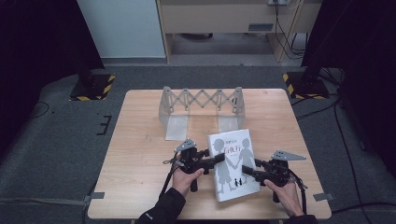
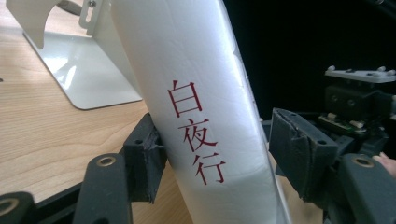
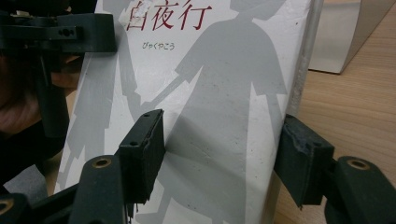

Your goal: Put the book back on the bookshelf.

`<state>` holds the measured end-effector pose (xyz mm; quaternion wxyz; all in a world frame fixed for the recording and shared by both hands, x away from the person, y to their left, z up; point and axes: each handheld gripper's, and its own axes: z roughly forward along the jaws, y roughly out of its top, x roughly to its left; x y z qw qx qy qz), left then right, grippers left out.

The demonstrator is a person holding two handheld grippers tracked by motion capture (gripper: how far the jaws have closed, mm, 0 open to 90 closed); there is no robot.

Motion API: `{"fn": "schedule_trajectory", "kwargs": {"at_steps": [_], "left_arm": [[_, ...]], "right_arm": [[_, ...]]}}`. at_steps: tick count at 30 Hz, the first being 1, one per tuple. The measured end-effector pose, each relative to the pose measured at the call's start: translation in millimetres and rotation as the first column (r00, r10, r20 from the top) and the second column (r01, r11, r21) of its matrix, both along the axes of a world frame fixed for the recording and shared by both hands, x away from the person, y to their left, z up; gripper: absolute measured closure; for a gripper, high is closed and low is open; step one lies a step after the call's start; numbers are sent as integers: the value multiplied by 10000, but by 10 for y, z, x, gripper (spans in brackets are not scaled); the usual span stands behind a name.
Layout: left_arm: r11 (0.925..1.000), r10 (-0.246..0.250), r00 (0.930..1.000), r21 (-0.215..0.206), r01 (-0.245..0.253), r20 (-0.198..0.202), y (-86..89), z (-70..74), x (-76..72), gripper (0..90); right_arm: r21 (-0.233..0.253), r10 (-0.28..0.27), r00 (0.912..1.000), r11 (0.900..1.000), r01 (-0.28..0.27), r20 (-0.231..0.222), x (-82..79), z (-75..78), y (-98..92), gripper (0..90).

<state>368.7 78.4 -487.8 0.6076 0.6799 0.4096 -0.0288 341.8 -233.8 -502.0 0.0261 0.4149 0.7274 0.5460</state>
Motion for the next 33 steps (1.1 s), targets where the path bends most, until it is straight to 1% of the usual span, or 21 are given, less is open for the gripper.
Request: {"fn": "schedule_trajectory", "kwargs": {"at_steps": [1,3,4,6,8,10,11,14,16,17,20,21,23,24,26,27,28,30,31,32,33], "left_arm": [[10000,-14,9999,32,14,-140,-4,10,22,371],[10000,-8,9999,7,8,-136,-11,13,32,367],[9999,5,9997,-111,-8,-235,-15,16,42,352],[9998,50,9998,-181,-53,-181,-25,11,49,341],[9997,-1,9996,-241,-6,-270,-16,9,53,347],[10000,50,9998,79,-49,-180,-14,4,40,349],[9998,69,9998,194,-66,-178,-12,0,36,339],[9998,114,9993,142,-110,-349,10,-46,32,330],[9997,157,9990,202,-149,-411,22,-77,25,336],[9996,159,9987,220,-148,-490,32,-89,26,339],[9998,169,9984,130,-162,-539,48,-105,29,349],[9999,121,9984,45,-118,-544,59,-107,34,370],[10000,53,9991,-68,-56,-412,65,-108,37,376],[9999,64,9993,-76,-66,-357,63,-101,35,384],[9999,68,9995,-76,-70,-306,64,-85,31,387],[9999,71,9997,-107,-74,-231,68,-65,24,401],[9999,64,9998,-116,-66,-162,70,-49,20,401],[9998,88,9999,-161,-87,49,76,14,15,417],[9995,106,9998,-289,-102,149,88,62,17,448],[9994,78,9997,-324,-71,215,97,94,19,448],[9998,-5,9987,-214,16,511,103,177,14,467]], "right_arm": [[-142,84,9999,9999,-83,132,0,5,-5,392],[-193,79,9998,9998,-75,178,-3,9,-2,395],[-293,108,9996,9995,-100,250,-7,18,-1,403],[-304,89,9996,9995,-81,281,-8,20,1,405],[-261,97,9996,9996,-90,271,1,12,-6,406],[-228,134,9996,9997,-128,257,5,7,-2,405],[-298,160,9992,9994,-150,357,6,2,13,405],[-418,228,9989,9989,-210,418,8,3,36,405],[-488,246,9986,9986,-224,463,3,2,59,405],[-619,317,9980,9977,-283,552,4,3,75,405],[-663,322,9981,9974,-287,524,6,5,88,406],[-580,301,9985,9979,-275,452,12,2,85,407],[-574,313,9985,9979,-288,438,15,1,79,407],[-390,203,9991,9991,-189,367,25,-5,71,408],[-340,193,9992,9993,-181,355,28,-6,69,409],[-121,76,9989,9999,-70,466,45,-3,65,427],[-121,76,9989,9999,-70,466,45,-3,65,427],[48,-34,9980,10000,31,624,63,20,67,430],[322,-92,9974,9995,69,721,79,29,70,434],[322,-92,9974,9995,69,721,79,29,70,434],[409,-88,9961,9992,52,883,84,48,80,435]]}}
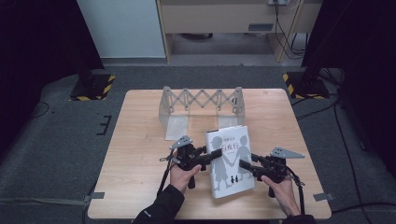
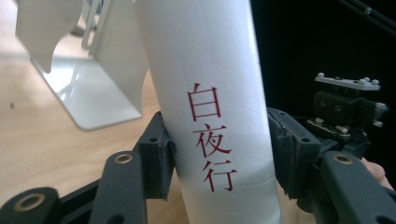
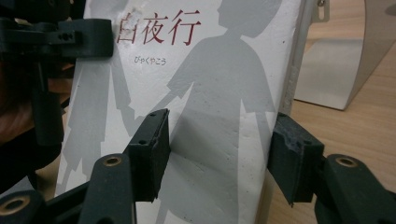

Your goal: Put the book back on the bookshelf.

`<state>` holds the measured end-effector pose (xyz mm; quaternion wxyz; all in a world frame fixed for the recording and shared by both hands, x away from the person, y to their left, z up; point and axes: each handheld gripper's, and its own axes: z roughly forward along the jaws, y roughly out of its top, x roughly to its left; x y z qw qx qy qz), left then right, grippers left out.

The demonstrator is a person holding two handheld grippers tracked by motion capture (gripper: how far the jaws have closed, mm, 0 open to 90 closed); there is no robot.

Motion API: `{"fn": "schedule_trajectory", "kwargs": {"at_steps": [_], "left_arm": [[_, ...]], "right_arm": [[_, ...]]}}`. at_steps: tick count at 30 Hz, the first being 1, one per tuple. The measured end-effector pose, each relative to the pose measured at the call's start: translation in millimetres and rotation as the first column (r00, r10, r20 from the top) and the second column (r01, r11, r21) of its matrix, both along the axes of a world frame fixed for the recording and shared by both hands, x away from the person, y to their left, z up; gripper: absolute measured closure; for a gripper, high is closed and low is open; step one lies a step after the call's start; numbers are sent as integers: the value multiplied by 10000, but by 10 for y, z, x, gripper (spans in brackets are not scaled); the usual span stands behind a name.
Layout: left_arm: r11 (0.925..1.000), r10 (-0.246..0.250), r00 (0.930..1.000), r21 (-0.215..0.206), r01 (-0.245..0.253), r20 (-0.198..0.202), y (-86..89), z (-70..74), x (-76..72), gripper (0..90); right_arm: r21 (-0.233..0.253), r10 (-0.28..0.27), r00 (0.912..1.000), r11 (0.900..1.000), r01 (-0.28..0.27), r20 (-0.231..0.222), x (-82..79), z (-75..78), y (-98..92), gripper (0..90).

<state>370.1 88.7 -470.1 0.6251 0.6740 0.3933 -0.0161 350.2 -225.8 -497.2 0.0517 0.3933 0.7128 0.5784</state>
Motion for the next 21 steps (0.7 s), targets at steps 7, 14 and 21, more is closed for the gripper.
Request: {"fn": "schedule_trajectory", "kwargs": {"at_steps": [7,14,21], "left_arm": [[9997,-39,9997,252,33,222,14,48,-32,470],[9997,-39,9968,256,19,803,-1,58,-55,450],[9996,-295,9967,17,295,760,-28,2,-37,416]], "right_arm": [[0,56,9999,10000,-56,157,-3,20,18,444],[114,-30,9995,9999,26,325,-12,38,10,477],[-226,190,9980,9996,-177,603,-39,59,38,515]]}}
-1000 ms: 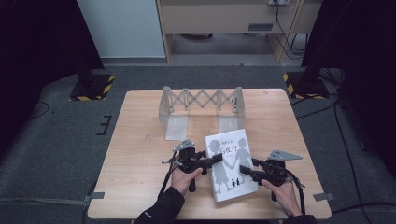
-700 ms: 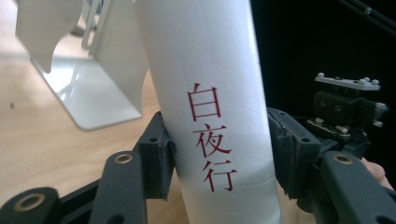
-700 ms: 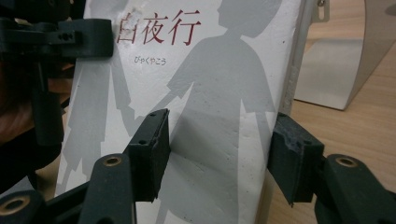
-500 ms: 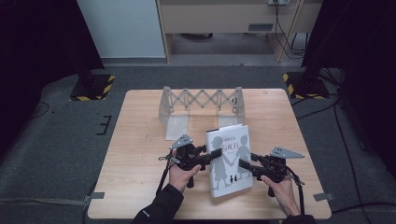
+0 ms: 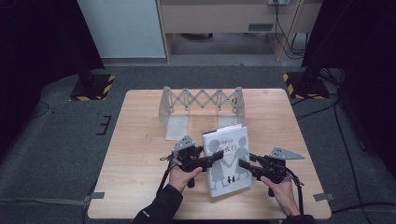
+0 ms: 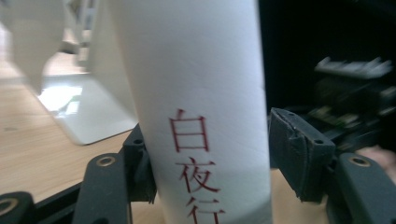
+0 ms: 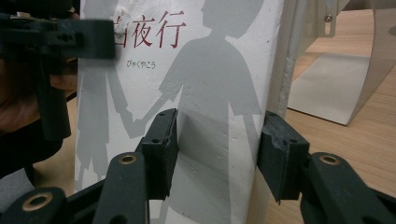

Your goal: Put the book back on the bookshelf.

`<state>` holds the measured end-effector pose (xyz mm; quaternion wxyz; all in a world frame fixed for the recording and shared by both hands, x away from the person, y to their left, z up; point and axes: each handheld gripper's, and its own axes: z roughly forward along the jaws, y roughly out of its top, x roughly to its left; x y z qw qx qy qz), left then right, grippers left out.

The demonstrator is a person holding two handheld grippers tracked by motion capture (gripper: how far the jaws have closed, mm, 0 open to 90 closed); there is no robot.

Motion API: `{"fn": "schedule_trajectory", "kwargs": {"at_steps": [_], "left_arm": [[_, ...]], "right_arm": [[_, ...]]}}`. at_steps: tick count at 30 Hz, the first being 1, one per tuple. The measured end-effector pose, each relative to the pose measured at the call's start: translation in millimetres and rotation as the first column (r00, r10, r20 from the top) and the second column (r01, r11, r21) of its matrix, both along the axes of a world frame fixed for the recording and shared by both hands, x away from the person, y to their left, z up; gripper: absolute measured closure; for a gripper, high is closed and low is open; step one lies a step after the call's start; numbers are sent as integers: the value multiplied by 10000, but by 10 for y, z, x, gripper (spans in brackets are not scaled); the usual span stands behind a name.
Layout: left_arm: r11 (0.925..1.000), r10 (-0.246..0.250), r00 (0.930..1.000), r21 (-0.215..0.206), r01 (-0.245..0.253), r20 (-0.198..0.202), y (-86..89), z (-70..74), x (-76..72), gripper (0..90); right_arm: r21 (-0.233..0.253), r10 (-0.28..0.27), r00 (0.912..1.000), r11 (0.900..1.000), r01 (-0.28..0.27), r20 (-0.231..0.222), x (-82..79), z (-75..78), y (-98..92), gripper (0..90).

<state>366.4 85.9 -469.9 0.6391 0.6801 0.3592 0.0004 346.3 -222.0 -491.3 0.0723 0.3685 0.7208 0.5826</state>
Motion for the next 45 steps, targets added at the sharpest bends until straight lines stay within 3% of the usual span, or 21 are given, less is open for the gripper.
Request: {"fn": "schedule_trajectory", "kwargs": {"at_steps": [2,5,12,14,15,23,25,27,29,30,32,33,35,36,39,40,41,42,43,44,45], "left_arm": [[9999,42,10000,-136,-41,72,-3,-7,5,443],[9996,162,9997,248,-166,169,-46,12,16,393],[9999,-126,9999,-67,125,-85,-86,-17,63,344],[9997,-238,9996,-3,238,-158,-93,-24,68,357],[9998,-176,9996,129,179,-210,-94,-29,71,425],[9995,-268,9983,-182,259,-510,-88,-25,79,470],[9994,-246,9976,-276,229,-641,-82,-18,73,481],[9983,-352,9953,-484,309,-899,-61,-15,72,504],[9970,-458,9936,-664,390,-1034,-46,-15,63,509],[9969,-488,9935,-663,421,-1028,-45,-10,56,513],[9970,-449,9932,-677,377,-1079,-49,5,36,517],[9972,-434,9934,-658,365,-1063,-53,17,21,520],[9973,-458,9941,-624,398,-979,-58,37,0,521],[9975,-459,9946,-587,405,-935,-59,44,-6,521],[9979,-436,9949,-509,391,-909,-65,72,-26,523],[9981,-424,9951,-473,382,-898,-64,80,-30,524],[9984,-391,9952,-441,352,-900,-64,89,-34,525],[9985,-362,9954,-433,324,-886,-62,100,-40,525],[9989,-322,9959,-379,291,-842,-48,125,-45,526],[9989,-322,9959,-379,291,-842,-48,125,-45,526],[9991,-251,9964,-363,222,-808,-38,142,-50,526]], "right_arm": [[65,42,10000,10000,-42,-34,-3,1,-20,515],[84,-34,10000,10000,35,-61,-4,-3,-16,513],[-50,10,10000,10000,-10,-3,-3,3,3,513],[-100,97,10000,9999,-96,24,-4,3,10,514],[-109,165,9998,9998,-164,68,-5,3,21,515],[102,188,9998,9998,-187,-96,3,-6,9,511],[219,146,9998,9997,-142,-163,9,-17,5,496],[137,-125,9998,9998,127,-131,13,-14,-41,403],[187,-216,9996,9996,219,-156,12,-11,-65,378],[157,-544,9984,9984,546,-149,17,-8,-116,360],[40,-1165,9927,9932,1167,-326,32,-19,-214,322],[136,-1774,9818,9838,1787,-680,50,-51,-314,304],[-85,-2017,9769,9794,2016,-709,52,-64,-349,309],[-555,-2309,9705,9722,2274,-690,54,-85,-406,296],[-626,-2662,9599,9632,2614,-880,62,-121,-493,269],[-1143,-3123,9458,9465,3018,-888,72,-144,-525,244],[-1401,-3275,9412,9389,3143,-829,74,-156,-528,232],[-1401,-3275,9412,9389,3143,-829,74,-156,-528,232],[-2415,-3578,9313,9116,3325,-684,89,-199,-517,206],[-2415,-3578,9313,9116,3325,-684,89,-199,-517,206],[-2698,-3624,9298,9034,3334,-644,92,-215,-509,196]]}}
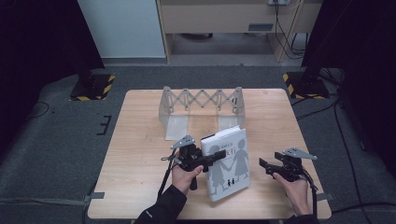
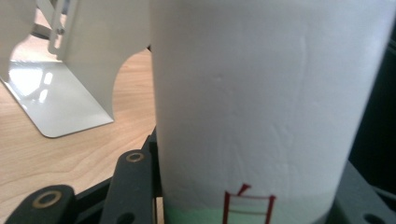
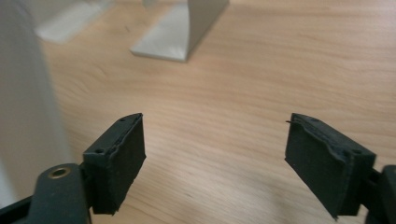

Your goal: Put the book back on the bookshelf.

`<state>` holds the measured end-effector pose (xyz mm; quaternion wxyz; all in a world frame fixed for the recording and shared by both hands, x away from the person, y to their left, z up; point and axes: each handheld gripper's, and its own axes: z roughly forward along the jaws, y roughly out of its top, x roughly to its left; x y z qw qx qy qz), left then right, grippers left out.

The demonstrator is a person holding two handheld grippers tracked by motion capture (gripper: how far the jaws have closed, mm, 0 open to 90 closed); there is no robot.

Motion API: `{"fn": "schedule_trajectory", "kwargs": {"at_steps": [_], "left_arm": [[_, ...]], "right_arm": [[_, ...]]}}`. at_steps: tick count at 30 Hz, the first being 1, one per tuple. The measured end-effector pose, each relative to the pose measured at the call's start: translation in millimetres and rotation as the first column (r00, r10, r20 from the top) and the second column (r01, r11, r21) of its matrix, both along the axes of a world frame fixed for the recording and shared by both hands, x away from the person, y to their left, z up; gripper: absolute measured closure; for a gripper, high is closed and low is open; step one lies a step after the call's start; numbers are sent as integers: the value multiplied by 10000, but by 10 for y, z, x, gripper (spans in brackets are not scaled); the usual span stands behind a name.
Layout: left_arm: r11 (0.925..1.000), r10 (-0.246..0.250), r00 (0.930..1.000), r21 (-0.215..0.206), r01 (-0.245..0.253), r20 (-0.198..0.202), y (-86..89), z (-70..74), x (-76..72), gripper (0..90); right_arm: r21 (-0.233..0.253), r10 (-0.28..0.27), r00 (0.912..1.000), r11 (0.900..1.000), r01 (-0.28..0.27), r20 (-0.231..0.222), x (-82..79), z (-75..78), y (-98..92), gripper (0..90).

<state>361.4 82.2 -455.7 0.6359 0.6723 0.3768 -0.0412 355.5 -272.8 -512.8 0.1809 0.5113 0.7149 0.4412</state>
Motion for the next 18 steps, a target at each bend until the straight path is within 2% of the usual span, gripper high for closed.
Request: {"fn": "schedule_trajectory", "kwargs": {"at_steps": [1,4,12,18], "left_arm": [[10000,18,10000,62,-18,20,12,17,-2,526],[9996,119,9997,260,-124,192,52,77,-23,526],[9961,323,9986,810,-356,419,197,222,-46,526],[9927,706,9957,937,-760,597,389,312,-50,526]], "right_arm": [[-396,-15,10000,9992,11,-96,8,-26,12,187],[-947,-53,9994,9955,22,-328,26,-84,17,173],[-1384,-398,9977,9899,319,-550,39,-143,-34,165],[-1724,-457,9965,9845,331,-698,51,-195,-72,145]]}}
